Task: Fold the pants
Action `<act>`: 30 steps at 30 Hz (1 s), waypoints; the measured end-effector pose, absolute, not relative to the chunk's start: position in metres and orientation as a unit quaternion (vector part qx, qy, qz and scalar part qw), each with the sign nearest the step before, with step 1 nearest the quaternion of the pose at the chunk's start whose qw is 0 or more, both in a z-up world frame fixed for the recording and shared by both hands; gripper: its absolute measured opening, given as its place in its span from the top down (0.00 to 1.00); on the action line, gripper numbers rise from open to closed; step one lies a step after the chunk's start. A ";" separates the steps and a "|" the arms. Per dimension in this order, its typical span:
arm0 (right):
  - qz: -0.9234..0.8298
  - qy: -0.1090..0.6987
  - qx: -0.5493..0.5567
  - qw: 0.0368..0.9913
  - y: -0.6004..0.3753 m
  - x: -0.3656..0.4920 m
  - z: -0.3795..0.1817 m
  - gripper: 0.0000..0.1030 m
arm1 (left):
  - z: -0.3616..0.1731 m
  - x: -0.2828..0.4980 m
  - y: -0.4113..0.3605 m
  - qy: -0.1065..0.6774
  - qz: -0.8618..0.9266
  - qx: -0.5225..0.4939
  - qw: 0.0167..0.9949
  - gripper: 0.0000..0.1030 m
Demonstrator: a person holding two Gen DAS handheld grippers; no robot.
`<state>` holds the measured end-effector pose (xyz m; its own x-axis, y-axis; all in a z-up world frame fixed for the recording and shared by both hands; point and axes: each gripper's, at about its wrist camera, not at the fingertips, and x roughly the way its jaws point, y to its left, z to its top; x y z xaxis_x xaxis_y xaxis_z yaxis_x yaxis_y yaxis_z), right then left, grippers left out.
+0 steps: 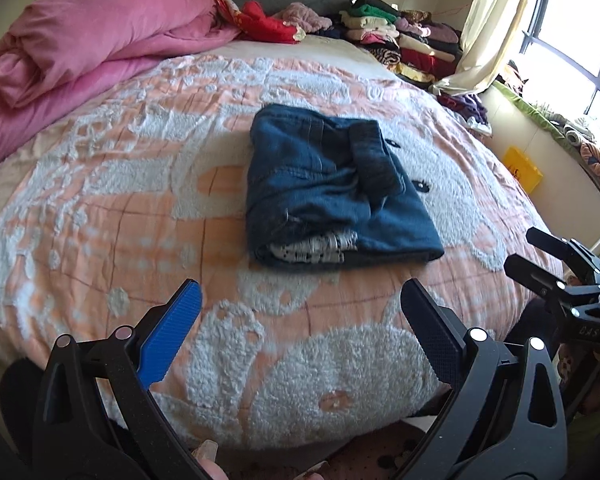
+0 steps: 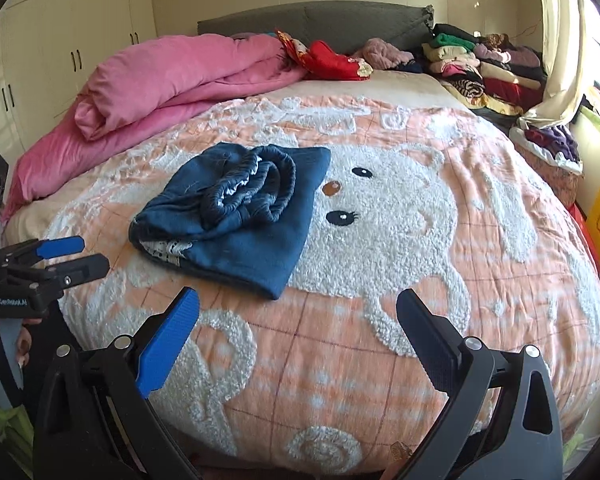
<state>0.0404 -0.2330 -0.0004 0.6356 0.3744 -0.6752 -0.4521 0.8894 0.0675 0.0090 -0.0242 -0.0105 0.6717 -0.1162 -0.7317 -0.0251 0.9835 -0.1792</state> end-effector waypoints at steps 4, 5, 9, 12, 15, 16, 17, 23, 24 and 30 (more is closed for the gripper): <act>0.227 0.360 -0.054 0.903 -0.235 0.039 0.000 0.05 | -0.012 0.008 -0.026 0.405 -0.024 -0.086 0.910 0.09; 0.227 0.360 -0.053 0.903 -0.235 0.038 -0.001 0.04 | -0.012 0.008 -0.026 0.405 -0.025 -0.086 0.910 0.09; 0.226 0.361 -0.053 0.903 -0.237 0.038 -0.001 0.04 | -0.013 0.008 -0.027 0.406 -0.023 -0.085 0.909 0.09; 0.225 0.361 -0.054 0.903 -0.236 0.038 -0.002 0.04 | -0.013 0.008 -0.027 0.406 -0.022 -0.088 0.909 0.09; 0.227 0.358 -0.053 0.904 -0.235 0.038 -0.004 0.04 | -0.014 0.009 -0.026 0.406 -0.022 -0.088 0.910 0.09; 0.227 0.356 -0.053 0.905 -0.234 0.038 -0.004 0.04 | -0.014 0.009 -0.026 0.407 -0.021 -0.087 0.909 0.09; 0.226 0.353 -0.054 0.906 -0.234 0.037 -0.006 0.04 | -0.015 0.009 -0.025 0.407 -0.020 -0.087 0.909 0.09; 0.223 0.350 -0.052 0.909 -0.230 0.039 -0.011 0.04 | -0.017 0.010 -0.022 0.405 -0.015 -0.090 0.910 0.09; 0.223 0.350 -0.053 0.908 -0.229 0.039 -0.011 0.04 | -0.018 0.010 -0.021 0.404 -0.014 -0.091 0.910 0.09; 0.225 0.347 -0.053 0.909 -0.227 0.038 -0.010 0.04 | -0.018 0.010 -0.021 0.401 -0.012 -0.092 0.911 0.09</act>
